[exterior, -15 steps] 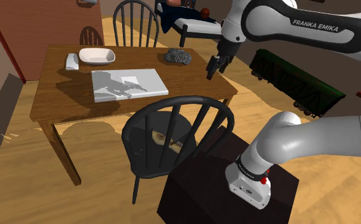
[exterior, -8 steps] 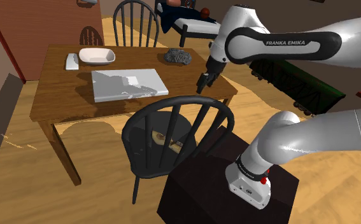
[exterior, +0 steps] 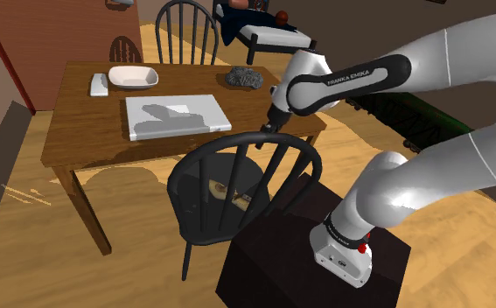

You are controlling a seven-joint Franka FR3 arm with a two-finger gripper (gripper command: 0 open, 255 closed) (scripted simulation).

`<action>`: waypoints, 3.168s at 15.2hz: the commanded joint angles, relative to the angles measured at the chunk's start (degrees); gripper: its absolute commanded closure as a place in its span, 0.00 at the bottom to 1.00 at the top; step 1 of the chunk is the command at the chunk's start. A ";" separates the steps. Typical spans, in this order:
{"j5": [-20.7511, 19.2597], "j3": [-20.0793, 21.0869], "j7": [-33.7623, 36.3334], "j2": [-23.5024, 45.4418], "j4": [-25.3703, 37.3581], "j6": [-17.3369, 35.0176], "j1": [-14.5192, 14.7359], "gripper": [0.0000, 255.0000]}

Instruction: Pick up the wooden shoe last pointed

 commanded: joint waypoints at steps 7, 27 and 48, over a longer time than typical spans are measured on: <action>19.71 -8.83 -19.45 20.14 0.72 17.93 12.65 0.00; 78.12 1.91 -72.43 58.54 20.98 19.85 11.95 0.00; 67.49 -1.54 -62.11 48.96 15.91 18.56 14.56 1.00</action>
